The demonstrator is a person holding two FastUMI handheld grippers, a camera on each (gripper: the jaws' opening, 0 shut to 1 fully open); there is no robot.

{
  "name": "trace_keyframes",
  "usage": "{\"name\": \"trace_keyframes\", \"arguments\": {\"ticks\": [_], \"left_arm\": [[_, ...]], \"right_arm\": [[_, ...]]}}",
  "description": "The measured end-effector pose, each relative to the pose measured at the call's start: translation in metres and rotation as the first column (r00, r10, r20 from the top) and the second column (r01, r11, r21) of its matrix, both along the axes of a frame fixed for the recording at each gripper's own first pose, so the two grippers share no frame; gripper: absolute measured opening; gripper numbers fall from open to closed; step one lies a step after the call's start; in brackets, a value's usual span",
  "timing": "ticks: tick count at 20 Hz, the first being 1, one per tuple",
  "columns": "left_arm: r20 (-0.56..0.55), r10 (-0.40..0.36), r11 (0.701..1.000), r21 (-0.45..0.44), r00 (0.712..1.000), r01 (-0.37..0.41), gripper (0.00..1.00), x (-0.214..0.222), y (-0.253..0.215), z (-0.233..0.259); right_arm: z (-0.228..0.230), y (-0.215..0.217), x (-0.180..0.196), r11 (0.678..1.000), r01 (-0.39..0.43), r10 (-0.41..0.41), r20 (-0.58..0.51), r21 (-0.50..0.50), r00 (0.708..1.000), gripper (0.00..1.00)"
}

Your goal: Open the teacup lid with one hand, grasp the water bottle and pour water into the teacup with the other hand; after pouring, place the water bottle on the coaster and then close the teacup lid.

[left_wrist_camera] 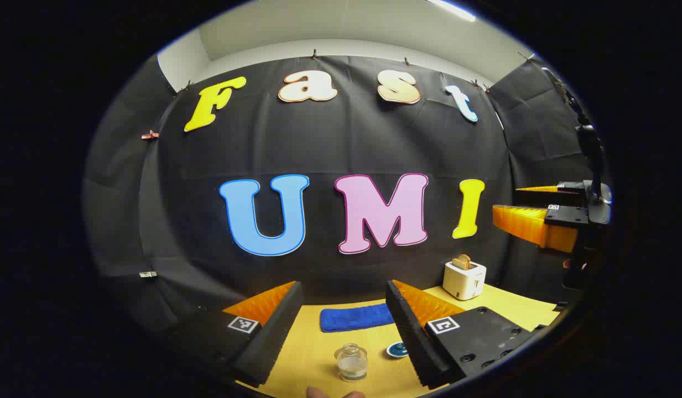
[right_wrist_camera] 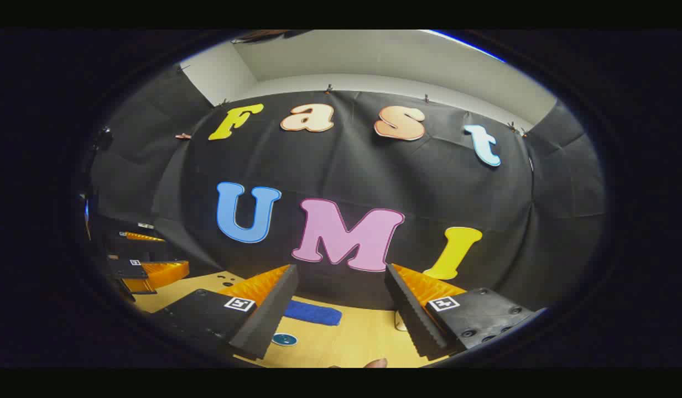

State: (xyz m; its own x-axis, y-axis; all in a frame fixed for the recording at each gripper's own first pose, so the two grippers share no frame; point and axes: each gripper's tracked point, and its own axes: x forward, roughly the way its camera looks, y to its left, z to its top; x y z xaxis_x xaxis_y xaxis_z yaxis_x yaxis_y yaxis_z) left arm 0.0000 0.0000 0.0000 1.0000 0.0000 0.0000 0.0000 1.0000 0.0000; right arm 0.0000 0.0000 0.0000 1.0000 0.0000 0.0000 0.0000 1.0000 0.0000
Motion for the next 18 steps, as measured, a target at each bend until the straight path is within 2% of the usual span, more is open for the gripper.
{"name": "trace_keyframes", "arguments": {"ticks": [11, 18], "left_arm": [[0.005, 0.008, 1.0, 0.004, 1.0, -0.008, 0.95, 0.0007, 0.0004, -0.0024], [-0.006, 0.018, 1.0, 0.0, 1.0, -0.018, 0.95, 0.0015, 0.0014, -0.0045]], "right_arm": [[-0.0017, -0.0057, 0.0047, 1.0, 0.001, 0.0, -0.001, 0.01, 1.0, 0.98], [-0.0043, -0.0006, 0.0059, 0.999, -0.028, 0.028, 0.002, 0.033, 1.0, 0.96]]}}
